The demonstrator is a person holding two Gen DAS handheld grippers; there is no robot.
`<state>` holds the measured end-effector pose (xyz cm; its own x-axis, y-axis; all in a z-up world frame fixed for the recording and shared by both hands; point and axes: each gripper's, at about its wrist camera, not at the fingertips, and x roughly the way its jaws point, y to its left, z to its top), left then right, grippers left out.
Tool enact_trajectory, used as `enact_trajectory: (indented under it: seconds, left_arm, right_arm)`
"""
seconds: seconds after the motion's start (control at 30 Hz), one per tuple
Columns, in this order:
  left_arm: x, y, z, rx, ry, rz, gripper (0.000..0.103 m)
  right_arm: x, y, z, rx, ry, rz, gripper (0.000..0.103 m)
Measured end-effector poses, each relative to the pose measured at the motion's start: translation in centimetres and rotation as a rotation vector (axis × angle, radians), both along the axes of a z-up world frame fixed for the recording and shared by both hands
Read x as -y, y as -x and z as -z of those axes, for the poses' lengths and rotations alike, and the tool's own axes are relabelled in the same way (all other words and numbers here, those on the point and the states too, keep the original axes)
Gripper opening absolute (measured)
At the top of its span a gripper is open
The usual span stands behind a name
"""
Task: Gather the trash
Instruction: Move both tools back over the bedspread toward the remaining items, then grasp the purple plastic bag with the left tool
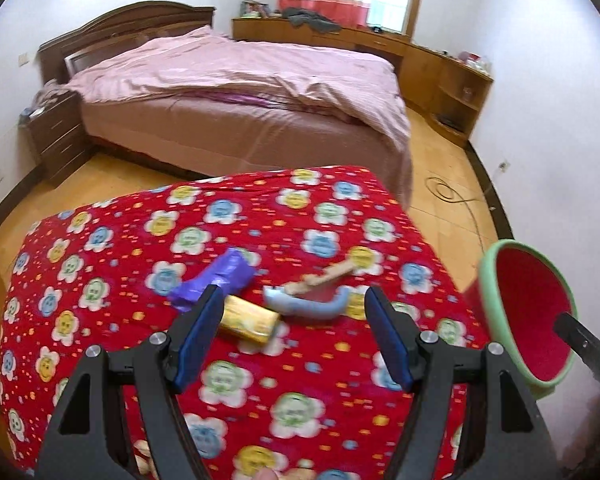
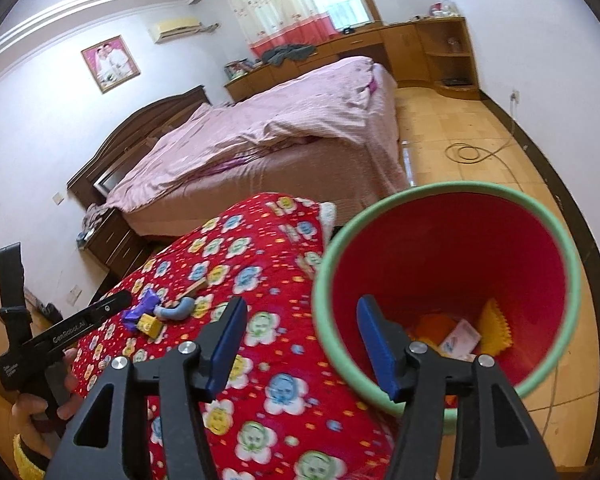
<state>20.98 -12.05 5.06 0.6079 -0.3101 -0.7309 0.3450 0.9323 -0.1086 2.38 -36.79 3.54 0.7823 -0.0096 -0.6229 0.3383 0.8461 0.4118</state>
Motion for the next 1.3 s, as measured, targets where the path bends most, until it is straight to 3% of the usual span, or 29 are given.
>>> enact_trajectory:
  seconds: [0.4,0.87,1.07,1.2,1.3]
  left_arm:
    - [-3.3,-5.2,3.6,-0.071,-0.057,-0.067,0.072]
    - [-3.8,-8.4,7.3,-0.176,-0.072,-0.075,0.071]
    - [-4.2,-8.5,7.3,-0.166,-0.090,-0.101,0.052]
    - [-5.3,-8.3,7.1,-0.177,-0.072,-0.119,0.028]
    - [-6.6,-7.9,6.9,-0.199,-0.021,-0.130,0.024]
  right_arm:
    - [-4.4,-5.8,0.9,-0.039,0.004,-0.096,0.061]
    - [-5.1,-8.0,2.9,-0.101,-0.002,-0.115,0.061]
    - [-5.3,-8.1,3.0,-0.109,-0.002,-0.119,0.061]
    - [-5.6,-8.2,3.1,-0.110,-0.003,-0.124,0.061]
    - [-6.1,-8.3,3.0,-0.110,0.000,-0.134,0.061]
